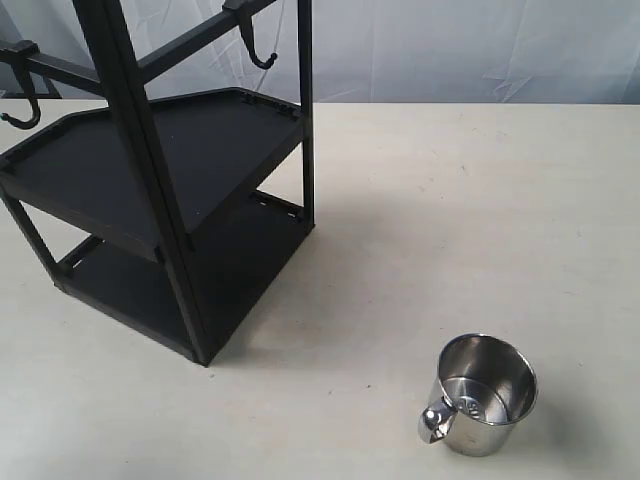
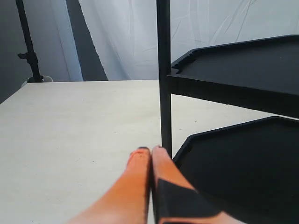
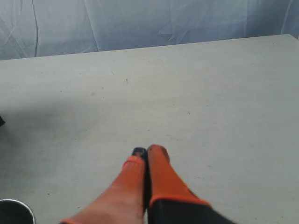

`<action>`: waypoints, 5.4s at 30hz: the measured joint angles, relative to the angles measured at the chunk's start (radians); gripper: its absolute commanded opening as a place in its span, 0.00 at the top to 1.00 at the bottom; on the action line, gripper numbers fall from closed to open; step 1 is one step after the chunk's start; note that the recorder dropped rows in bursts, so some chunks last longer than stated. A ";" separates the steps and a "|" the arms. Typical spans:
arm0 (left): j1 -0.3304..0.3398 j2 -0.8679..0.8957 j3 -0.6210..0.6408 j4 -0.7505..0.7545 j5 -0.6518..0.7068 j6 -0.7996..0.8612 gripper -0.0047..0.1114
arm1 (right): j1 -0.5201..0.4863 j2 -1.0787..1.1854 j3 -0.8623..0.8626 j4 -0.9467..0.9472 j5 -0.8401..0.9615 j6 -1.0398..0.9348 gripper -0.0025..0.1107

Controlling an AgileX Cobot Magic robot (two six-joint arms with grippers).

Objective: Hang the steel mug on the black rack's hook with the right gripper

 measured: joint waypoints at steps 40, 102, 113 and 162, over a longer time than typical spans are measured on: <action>0.000 0.000 0.000 0.000 0.000 0.000 0.95 | 0.000 0.499 -0.598 0.122 0.179 0.297 0.99; 0.000 0.000 0.000 0.000 0.000 0.000 0.95 | 0.270 1.495 -0.740 0.252 0.562 -0.244 0.81; 0.000 0.000 0.000 0.000 0.000 0.000 0.95 | 0.270 1.501 -0.738 0.298 0.540 -0.254 0.99; 0.000 0.000 0.000 0.000 0.000 0.000 0.95 | 0.316 1.200 -0.737 1.030 0.439 -0.437 0.99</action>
